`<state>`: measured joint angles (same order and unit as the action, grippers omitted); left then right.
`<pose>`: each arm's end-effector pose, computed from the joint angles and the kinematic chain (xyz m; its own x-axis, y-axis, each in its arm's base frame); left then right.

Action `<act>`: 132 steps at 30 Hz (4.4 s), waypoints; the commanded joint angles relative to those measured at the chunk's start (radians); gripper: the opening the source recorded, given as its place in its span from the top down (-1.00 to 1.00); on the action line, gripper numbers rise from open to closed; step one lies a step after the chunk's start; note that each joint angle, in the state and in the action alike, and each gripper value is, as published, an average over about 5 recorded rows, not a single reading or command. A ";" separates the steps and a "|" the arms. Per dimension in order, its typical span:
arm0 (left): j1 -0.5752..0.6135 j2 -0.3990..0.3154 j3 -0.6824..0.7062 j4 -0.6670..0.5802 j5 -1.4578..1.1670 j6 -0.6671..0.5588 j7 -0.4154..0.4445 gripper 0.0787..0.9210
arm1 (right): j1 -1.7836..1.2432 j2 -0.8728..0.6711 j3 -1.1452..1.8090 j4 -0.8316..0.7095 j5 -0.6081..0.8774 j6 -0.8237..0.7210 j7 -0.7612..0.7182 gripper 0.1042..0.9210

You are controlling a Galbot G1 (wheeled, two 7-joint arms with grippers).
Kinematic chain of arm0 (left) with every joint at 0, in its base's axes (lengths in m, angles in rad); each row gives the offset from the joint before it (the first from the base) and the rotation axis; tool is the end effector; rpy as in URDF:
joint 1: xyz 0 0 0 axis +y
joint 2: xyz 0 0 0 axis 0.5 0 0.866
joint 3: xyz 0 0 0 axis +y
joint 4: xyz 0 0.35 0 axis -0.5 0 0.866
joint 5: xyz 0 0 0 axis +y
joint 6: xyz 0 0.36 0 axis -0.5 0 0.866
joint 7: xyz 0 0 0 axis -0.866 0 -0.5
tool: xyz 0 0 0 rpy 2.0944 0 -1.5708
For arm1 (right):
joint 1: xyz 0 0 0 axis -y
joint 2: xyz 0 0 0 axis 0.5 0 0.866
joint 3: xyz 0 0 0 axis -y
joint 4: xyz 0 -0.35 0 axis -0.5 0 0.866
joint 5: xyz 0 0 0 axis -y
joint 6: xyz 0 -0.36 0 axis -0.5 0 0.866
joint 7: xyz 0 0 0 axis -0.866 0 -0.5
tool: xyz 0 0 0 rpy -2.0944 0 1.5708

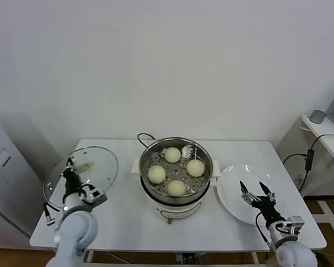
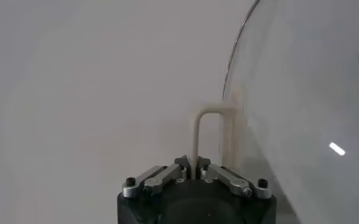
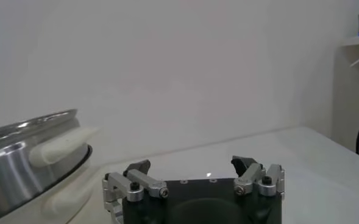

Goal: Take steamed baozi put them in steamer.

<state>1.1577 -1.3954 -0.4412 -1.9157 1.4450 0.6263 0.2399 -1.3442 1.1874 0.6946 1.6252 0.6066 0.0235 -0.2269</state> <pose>0.3103 0.0124 -0.2655 -0.8867 -0.4606 0.0397 -0.0072 0.0997 0.9950 0.2557 -0.1803 -0.3748 -0.9906 -0.0795 0.1114 -0.0545 0.9758 0.2118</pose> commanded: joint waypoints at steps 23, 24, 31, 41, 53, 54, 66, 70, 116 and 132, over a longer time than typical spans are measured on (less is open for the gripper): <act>-0.235 -0.263 0.630 0.062 0.249 0.159 0.148 0.87 | -0.025 0.019 0.039 -0.005 -0.013 -0.007 0.001 -0.76; -0.241 -0.263 0.647 0.081 0.220 0.159 0.130 0.87 | -0.029 0.023 0.042 -0.003 -0.015 -0.007 0.001 -0.76; -0.287 -0.263 0.658 0.170 0.006 0.159 -0.004 0.87 | -0.041 0.036 0.053 -0.001 -0.023 -0.008 0.001 -0.76; -0.284 -0.263 0.640 0.204 0.046 0.159 -0.044 0.87 | -0.036 0.054 0.054 -0.001 -0.042 -0.011 0.000 -0.76; -0.285 -0.263 0.620 0.252 0.169 0.159 0.000 0.87 | -0.031 0.057 0.051 -0.005 -0.047 -0.008 -0.002 -0.76; -0.283 -0.263 0.618 0.254 0.176 0.159 0.003 0.87 | -0.031 0.057 0.051 -0.005 -0.047 -0.008 -0.002 -0.76; -0.287 -0.263 0.607 0.282 0.189 0.159 0.016 0.87 | -0.031 0.058 0.051 -0.008 -0.050 -0.005 -0.003 -0.76; -0.291 -0.263 0.603 0.285 0.189 0.159 0.023 0.87 | -0.030 0.058 0.051 -0.008 -0.051 -0.006 -0.003 -0.76; -0.135 -0.263 0.641 0.005 0.209 0.159 0.091 -0.38 | -0.027 0.070 0.048 -0.016 -0.069 -0.002 -0.007 -0.76; 0.028 -0.141 0.289 -0.353 -0.421 0.012 -0.101 -0.77 | -0.067 0.091 -0.008 0.130 -0.039 -0.004 -0.038 -0.76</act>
<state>1.0774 -1.6079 0.1281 -2.0063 1.5660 0.7364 0.2846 -1.3970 1.2702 0.7202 1.6629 0.5542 0.0070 -0.2382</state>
